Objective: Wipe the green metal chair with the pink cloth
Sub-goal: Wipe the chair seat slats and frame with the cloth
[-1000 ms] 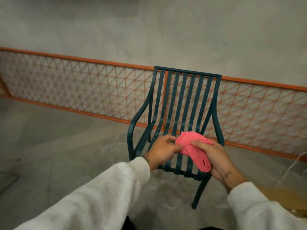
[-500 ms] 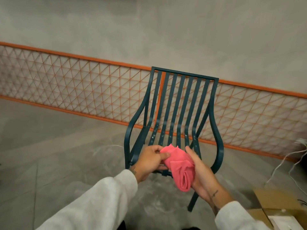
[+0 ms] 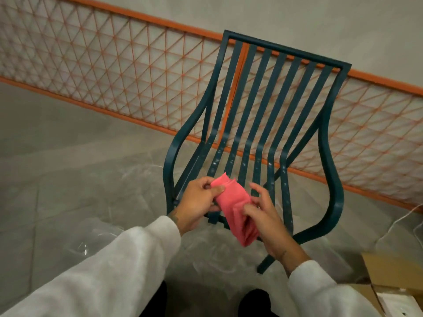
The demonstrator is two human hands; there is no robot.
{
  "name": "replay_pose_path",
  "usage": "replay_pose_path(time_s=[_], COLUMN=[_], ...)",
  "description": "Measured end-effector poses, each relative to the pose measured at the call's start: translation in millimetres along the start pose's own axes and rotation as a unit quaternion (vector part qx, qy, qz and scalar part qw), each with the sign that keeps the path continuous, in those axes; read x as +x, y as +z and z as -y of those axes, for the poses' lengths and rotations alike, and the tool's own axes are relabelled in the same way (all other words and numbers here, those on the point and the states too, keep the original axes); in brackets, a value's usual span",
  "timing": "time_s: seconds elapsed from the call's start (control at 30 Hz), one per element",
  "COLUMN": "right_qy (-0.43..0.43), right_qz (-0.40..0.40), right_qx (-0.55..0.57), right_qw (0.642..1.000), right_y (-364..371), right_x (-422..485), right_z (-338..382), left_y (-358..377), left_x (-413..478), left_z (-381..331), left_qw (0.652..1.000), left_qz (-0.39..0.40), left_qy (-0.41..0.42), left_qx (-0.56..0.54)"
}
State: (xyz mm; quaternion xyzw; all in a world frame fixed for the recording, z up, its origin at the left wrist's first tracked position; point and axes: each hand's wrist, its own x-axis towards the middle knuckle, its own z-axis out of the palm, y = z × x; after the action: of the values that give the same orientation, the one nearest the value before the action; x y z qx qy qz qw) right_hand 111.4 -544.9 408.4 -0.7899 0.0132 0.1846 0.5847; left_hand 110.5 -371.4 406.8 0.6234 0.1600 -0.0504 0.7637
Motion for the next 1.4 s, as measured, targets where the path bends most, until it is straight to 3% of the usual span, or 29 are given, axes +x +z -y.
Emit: replay_pose_path(time_s=[0.1, 0.23, 0.43, 0.5, 0.63, 0.8, 0.9, 0.97, 1.03, 1.23, 1.33, 1.4], right_qy=[-0.012, 0.013, -0.047, -0.083, -0.114, -0.057, -0.032, -0.032, -0.037, -0.121, -0.212, -0.278], right_qz=[0.054, 0.063, 0.034, 0.019, -0.018, -0.025, -0.032, -0.026, -0.007, 0.075, 0.077, 0.122], right_qx=[-0.005, -0.038, -0.059, -0.065, -0.061, -0.039, -0.032, -0.03, -0.053, -0.201, -0.243, -0.298], right_qw=[0.998, 0.997, 0.997, 0.994, 0.991, 0.997, 0.998, 0.999, 0.998, 0.969, 0.944, 0.905], right_y=[10, 16, 46, 54, 57, 40, 30, 23, 20, 36, 57, 72], right_x=[24, 40, 44, 46, 48, 64, 92, 114, 136, 193, 201, 204], right_z=[-14, -31, -36, -37, -40, -55, -58, -54, -51, -41, -41, -53], left_y=[-10, -23, -21, -18, -8, -2, -18, -29, -36, -40, -50, -58], left_x=[23, 42, 52, 52, 53, 63, 89, 106, 116, 125, 119, 116], left_z=[22, 39, 33, 24, 16, 33, 50, 60, 71, 108, 118, 123], left_qw=[1.0, 0.996, 0.972, 0.98, 0.997, 0.991, 0.982, 0.945, 0.909, 0.869, 0.884, 0.895], left_qz=[-0.014, -0.024, -0.021, -0.031, -0.058, -0.09, -0.129, -0.168, -0.197, -0.222, -0.243, -0.239], left_qy=[-0.014, 0.003, 0.052, 0.044, -0.046, -0.093, -0.051, -0.015, 0.008, 0.081, 0.073, 0.062], left_qx=[0.013, 0.089, 0.226, 0.19, 0.011, -0.038, 0.127, 0.281, 0.367, 0.435, 0.393, 0.371])
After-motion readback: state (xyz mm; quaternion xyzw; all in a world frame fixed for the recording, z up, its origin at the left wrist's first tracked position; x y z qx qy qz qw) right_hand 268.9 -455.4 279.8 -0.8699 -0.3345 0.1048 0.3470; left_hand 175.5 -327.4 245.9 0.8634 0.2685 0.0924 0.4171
